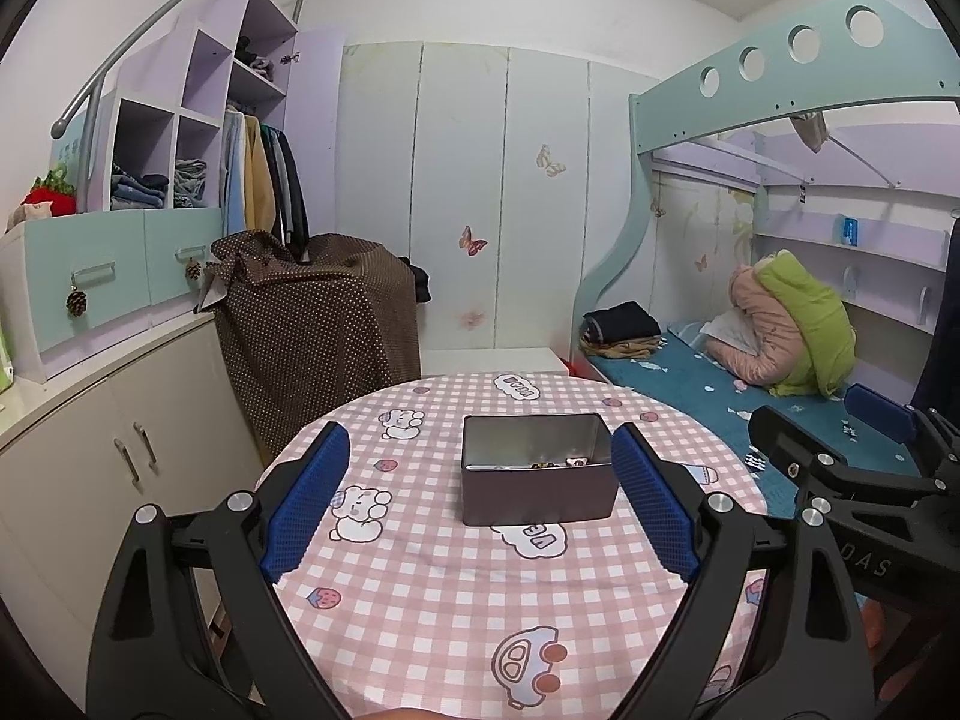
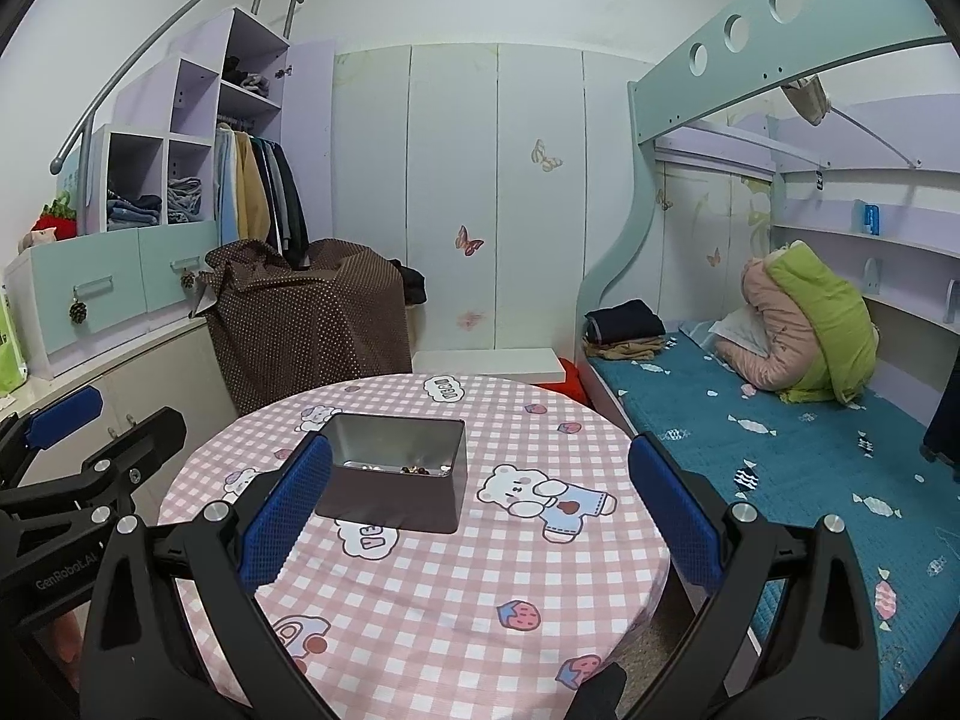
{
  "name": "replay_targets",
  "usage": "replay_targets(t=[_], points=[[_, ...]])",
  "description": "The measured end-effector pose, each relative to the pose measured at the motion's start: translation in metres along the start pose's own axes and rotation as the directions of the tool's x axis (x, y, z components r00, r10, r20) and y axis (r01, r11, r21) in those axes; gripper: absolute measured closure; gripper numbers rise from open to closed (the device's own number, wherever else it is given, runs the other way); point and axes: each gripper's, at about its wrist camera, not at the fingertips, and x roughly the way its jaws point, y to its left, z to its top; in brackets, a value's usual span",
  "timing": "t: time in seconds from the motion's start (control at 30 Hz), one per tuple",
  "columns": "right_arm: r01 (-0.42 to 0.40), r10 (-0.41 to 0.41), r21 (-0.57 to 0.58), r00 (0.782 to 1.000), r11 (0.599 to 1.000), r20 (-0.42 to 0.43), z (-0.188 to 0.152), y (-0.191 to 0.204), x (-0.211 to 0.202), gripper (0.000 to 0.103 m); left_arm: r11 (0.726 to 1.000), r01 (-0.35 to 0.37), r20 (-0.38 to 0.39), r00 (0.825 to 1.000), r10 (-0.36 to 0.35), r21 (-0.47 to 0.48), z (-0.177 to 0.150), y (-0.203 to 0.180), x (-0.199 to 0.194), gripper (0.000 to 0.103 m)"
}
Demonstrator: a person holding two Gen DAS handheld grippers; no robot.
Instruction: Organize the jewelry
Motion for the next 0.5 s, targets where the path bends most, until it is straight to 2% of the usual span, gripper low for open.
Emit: replay_targets(t=[0.5], points=[[-0.002,0.002,-0.01,1.0,1.0,0.013,0.0018,0.0007,-0.0036,0.008,1.0,-0.01,0.007,1.0,0.01,0.004,0.0011,0.0009,-0.0021,0.014]])
